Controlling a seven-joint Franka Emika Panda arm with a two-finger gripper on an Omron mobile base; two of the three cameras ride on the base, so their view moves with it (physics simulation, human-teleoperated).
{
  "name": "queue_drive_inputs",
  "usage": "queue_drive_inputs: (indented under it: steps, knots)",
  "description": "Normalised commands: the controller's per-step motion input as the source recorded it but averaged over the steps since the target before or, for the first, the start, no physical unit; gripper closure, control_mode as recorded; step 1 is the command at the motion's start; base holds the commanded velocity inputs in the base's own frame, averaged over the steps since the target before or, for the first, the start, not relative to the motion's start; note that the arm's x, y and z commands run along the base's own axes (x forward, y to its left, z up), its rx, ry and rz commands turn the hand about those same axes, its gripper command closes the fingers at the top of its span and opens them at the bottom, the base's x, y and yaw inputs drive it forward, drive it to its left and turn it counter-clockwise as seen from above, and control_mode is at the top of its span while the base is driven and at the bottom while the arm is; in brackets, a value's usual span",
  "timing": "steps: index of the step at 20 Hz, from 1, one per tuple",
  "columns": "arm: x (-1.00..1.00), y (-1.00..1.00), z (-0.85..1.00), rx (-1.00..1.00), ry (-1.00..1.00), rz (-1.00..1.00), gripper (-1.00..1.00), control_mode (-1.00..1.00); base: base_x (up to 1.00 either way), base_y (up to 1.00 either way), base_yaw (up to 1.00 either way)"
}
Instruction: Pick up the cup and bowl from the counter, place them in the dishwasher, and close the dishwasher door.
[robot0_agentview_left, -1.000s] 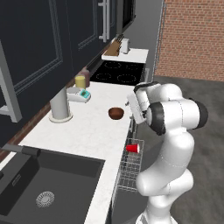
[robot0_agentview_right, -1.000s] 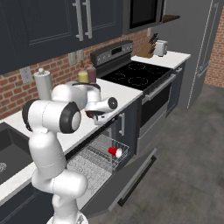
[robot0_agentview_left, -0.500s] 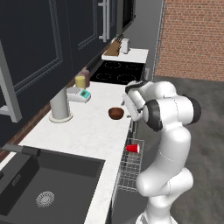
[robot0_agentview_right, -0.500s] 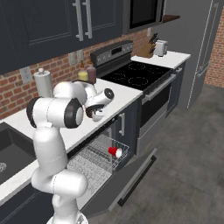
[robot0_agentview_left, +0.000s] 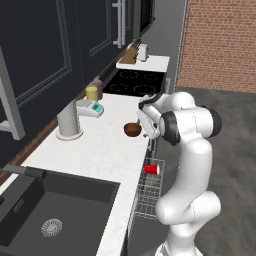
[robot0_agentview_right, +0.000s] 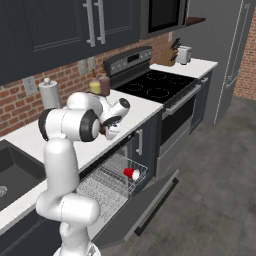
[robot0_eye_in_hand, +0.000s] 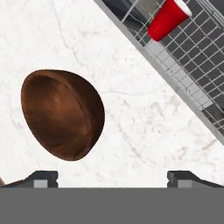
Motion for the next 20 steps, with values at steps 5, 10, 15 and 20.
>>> queue_drive_inputs:
  steps: [5, 10, 15, 20]
  knots:
    - [0.14, 0.0, -0.34, -0.03, 0.13, 0.0, -1.0, -1.0, 0.0, 0.0, 0.0]
    - [0.27, 0.0, -0.27, -0.02, 0.09, 0.0, -1.0, -1.0, 0.0, 0.0, 0.0]
    - [0.37, 0.0, -0.18, -0.01, 0.05, 0.0, -1.0, -1.0, 0.0, 0.0, 0.0]
    - [0.35, 0.0, -0.2, -0.02, 0.06, 0.0, -1.0, -1.0, 0.0, 0.0, 0.0]
